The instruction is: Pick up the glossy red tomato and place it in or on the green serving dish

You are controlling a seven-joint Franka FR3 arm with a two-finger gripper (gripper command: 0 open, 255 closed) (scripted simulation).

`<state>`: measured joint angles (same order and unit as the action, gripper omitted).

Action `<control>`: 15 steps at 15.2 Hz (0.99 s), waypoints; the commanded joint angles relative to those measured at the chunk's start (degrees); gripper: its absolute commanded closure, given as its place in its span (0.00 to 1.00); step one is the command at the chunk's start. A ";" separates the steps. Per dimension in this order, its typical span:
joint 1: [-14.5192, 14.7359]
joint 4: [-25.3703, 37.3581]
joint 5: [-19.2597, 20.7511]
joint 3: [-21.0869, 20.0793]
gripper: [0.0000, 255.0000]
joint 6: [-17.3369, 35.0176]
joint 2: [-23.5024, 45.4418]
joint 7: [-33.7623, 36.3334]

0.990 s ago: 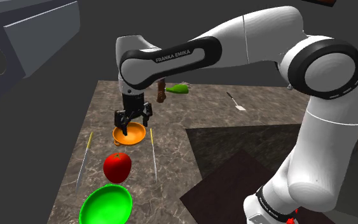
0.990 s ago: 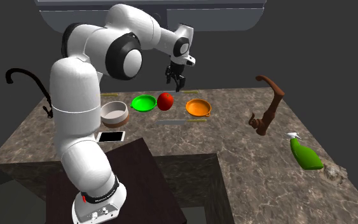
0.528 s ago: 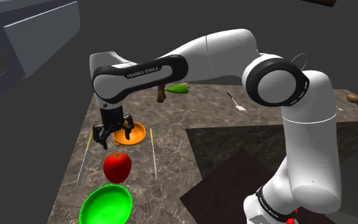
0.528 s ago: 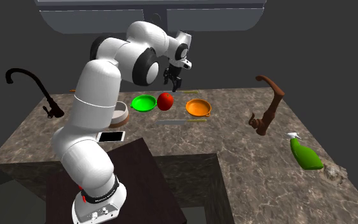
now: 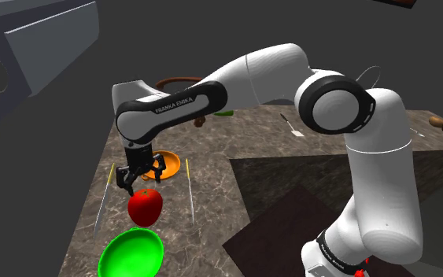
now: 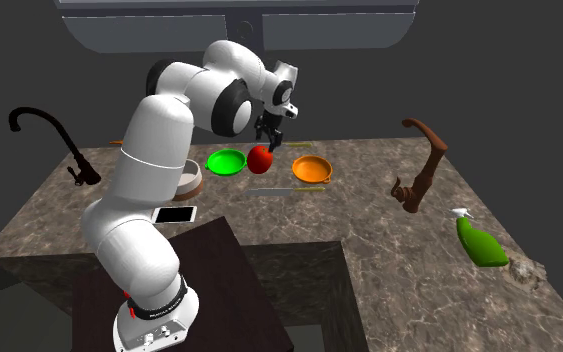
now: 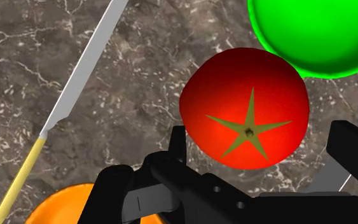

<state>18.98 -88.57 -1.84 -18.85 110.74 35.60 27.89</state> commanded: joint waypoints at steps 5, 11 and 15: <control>0.09 -0.34 0.01 -0.01 0.00 0.49 0.09 0.08; 0.09 -0.34 0.01 -0.01 1.00 0.48 0.09 0.08; 0.09 -0.36 0.01 -0.02 1.00 0.49 0.08 0.08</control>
<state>19.06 -88.91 -1.84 -18.87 111.23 35.65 27.97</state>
